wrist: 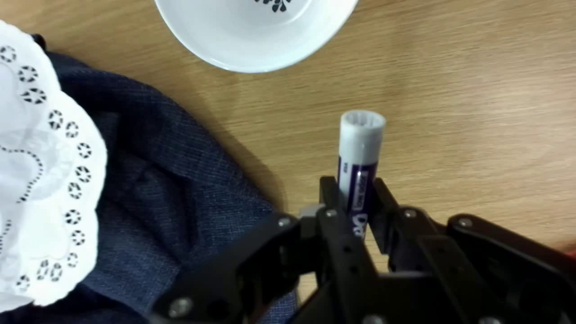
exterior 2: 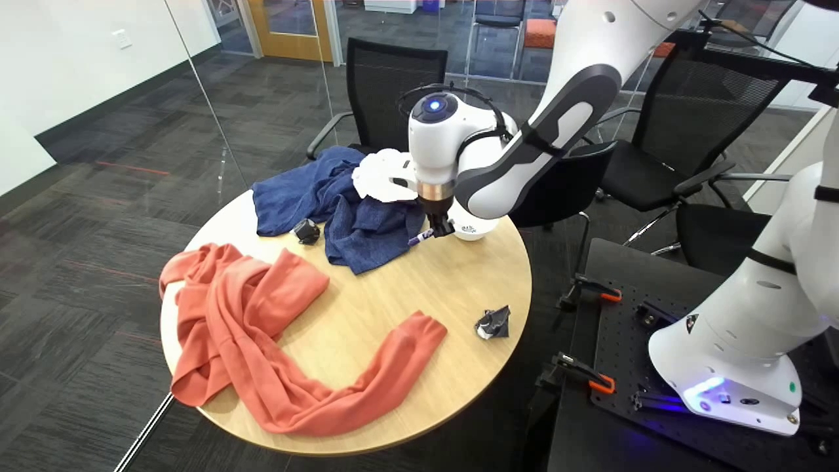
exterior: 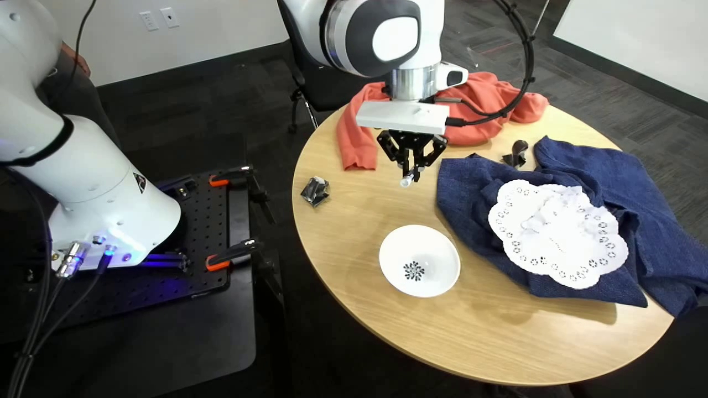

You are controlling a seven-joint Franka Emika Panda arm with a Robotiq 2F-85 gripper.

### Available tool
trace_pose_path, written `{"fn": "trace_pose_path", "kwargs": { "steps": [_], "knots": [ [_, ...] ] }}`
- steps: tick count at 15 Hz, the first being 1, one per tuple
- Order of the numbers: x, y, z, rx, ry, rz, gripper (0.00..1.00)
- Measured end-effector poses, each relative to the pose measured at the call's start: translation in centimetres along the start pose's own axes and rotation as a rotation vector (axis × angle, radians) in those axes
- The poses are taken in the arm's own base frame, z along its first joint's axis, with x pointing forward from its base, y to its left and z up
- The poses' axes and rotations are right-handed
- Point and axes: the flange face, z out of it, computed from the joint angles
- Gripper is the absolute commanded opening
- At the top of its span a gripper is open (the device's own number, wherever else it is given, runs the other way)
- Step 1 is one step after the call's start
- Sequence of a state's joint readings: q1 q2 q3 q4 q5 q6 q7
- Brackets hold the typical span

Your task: Pick the marker from the bowl and put it on the table

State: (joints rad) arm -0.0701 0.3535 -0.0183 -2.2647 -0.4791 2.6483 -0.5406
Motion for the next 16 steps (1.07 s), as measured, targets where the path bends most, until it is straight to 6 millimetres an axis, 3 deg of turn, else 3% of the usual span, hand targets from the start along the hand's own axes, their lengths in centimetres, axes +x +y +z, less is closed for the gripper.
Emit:
{"fn": "trace_pose_path", "kwargs": {
  "steps": [7, 14, 15, 16],
  "knots": [
    [2.0, -0.8, 4.6, 0.046, -0.004, -0.134, 0.05],
    [3.7, -0.9, 7.0, 0.082, 0.035, -0.199, 0.05],
    [3.8, -0.9, 7.1, 0.087, 0.039, -0.203, 0.08],
    [3.9, -0.8, 7.2, 0.09, 0.042, -0.202, 0.45]
  ]
}}
